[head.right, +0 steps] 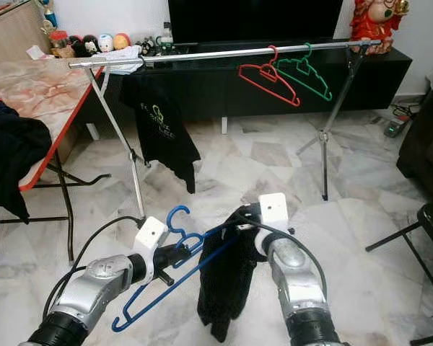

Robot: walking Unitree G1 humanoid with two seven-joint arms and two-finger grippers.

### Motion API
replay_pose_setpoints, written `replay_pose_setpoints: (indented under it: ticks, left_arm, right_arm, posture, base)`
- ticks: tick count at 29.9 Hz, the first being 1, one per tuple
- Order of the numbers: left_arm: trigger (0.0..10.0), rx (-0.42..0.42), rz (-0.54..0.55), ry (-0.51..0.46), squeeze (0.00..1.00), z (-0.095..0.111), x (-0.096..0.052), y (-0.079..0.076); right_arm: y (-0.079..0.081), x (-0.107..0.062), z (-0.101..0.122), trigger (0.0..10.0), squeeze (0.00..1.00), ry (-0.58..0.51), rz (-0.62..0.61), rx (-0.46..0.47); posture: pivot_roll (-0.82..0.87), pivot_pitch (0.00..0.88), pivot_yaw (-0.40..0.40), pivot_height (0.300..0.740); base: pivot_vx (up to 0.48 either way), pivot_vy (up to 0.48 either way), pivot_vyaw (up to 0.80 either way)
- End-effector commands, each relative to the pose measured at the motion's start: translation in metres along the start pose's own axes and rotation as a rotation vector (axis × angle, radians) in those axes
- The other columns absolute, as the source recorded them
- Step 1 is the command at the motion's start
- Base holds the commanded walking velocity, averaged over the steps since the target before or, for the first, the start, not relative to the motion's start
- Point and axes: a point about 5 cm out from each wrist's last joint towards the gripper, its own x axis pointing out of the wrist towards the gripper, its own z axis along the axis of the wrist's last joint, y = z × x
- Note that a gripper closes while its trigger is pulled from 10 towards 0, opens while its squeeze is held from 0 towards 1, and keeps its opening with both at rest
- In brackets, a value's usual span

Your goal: Hang hanger

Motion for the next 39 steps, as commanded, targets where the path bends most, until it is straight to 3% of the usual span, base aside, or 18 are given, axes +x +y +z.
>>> replay_pose_setpoints:
  ticks: [1, 3, 6, 8, 13, 19, 24, 39]
  left_arm:
    - [10.0, 0.012, -0.009, -0.023, 0.0, 0.005, 0.0, -0.001]
    - [10.0, 0.007, -0.022, -0.032, 0.0, 0.006, 0.001, -0.003]
    - [10.0, 0.002, -0.013, -0.044, 0.0, 0.008, 0.001, -0.002]
    - [10.0, -0.006, -0.004, -0.052, 0.0, 0.009, 0.001, 0.0]
    - [10.0, -0.027, -0.003, -0.072, 0.0, 0.011, 0.002, 0.0]
    - [10.0, -0.061, 0.08, -0.154, 0.0, 0.023, 0.004, 0.006]
    - [10.0, -0.092, 0.056, -0.186, 0.0, 0.028, 0.004, 0.005]
    - [10.0, -0.105, -0.032, -0.174, 0.0, 0.023, 0.005, -0.007]
  right_arm:
    - [0.013, 0.001, 0.017, 10.0, 0.0, -0.08, 0.086, -0.029]
    - [0.021, 0.0, 0.025, 10.0, 0.0, -0.123, 0.148, -0.075]
    - [0.028, -0.001, 0.037, 10.0, 0.0, -0.155, 0.205, -0.051]
    - [0.029, -0.002, 0.04, 10.0, 0.0, -0.159, 0.218, -0.063]
    - [0.044, -0.015, 0.04, 10.0, 0.0, -0.19, 0.399, -0.133]
    - [0.032, -0.019, 0.03, 10.0, 0.0, -0.136, 0.351, -0.139]
    - [0.025, -0.019, 0.022, 10.0, 0.0, -0.116, 0.289, -0.145]
    - [0.037, -0.02, 0.045, 10.0, 0.0, -0.238, 0.37, -0.171]
  posture:
    - [-0.01, 0.089, 0.046, 0.74]
    - [-0.01, 0.089, 0.046, 0.74]
    - [-0.01, 0.089, 0.047, 0.74]
    - [-0.01, 0.089, 0.047, 0.74]
    - [-0.02, 0.091, 0.047, 0.74]
    - [-0.02, 0.09, 0.046, 0.74]
    - [-0.02, 0.089, 0.047, 0.74]
    - [-0.02, 0.089, 0.045, 0.74]
  base:
    - [0.0, 0.0, 0.0]
    - [0.0, 0.0, 0.0]
    - [0.0, 0.0, 0.0]
    - [0.0, 0.0, 0.0]
    - [0.0, 0.0, 0.0]
    - [0.0, 0.0, 0.0]
    - [0.0, 0.0, 0.0]
    - [0.0, 0.0, 0.0]
